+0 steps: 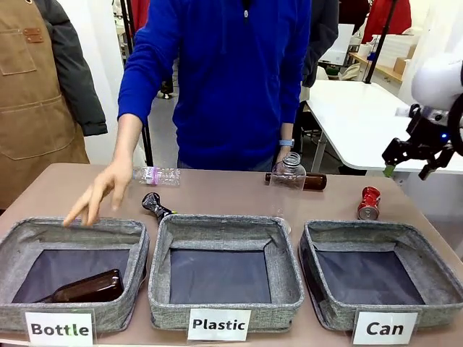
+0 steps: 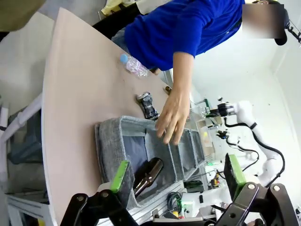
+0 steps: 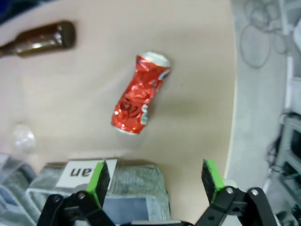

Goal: Sort the can waste into the basket.
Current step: Pick up the can waste from the table and place it in the right Fabric basket.

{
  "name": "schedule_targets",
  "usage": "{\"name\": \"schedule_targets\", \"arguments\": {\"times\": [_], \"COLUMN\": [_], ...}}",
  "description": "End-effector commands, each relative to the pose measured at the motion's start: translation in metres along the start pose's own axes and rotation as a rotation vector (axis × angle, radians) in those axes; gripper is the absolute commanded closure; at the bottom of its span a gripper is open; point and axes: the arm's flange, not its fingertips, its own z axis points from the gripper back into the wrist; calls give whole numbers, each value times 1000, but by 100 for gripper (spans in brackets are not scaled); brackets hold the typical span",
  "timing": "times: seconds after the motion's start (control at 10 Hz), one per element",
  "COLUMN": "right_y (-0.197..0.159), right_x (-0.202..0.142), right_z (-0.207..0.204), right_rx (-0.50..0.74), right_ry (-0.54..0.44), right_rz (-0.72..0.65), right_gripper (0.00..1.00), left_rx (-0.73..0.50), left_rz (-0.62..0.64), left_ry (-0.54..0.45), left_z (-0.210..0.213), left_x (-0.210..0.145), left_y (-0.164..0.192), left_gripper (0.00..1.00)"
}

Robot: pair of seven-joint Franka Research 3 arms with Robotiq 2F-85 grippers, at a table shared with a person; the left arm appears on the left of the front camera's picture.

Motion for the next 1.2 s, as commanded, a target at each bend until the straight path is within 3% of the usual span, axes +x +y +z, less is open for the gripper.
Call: {"name": "schedule_targets", "arguments": {"times": [0.0,0.4,0.5,0.8,1.0,1.1], "right_y": [2,14,18,19,17,15], "right_x": [29,56,60,65,68,71], "right_z": [-16,-67,-74,-95,-109,-116], "right_rx": [27,-11,-10,-28,-46,-9], "right_ry": [83,106,116,156,165,173], "right_rz": [-25,-49,-72,-115,-146,-137], "right_gripper": [0,0,0,0,0,0], "left_rx": [-26,-79,-115,-70,-100,-92], "left_rz": [15,1,-1,-21,-16,15], "left_ry": [22,93,173,418,408,414], "left_z": [-8,-39,-61,-130,-147,-139], "left_x": [-2,-13,-22,-65,-78,-64], "left_y": [13,3,-4,-6,-9,-4], "left_gripper": [0,0,0,0,0,0]}}
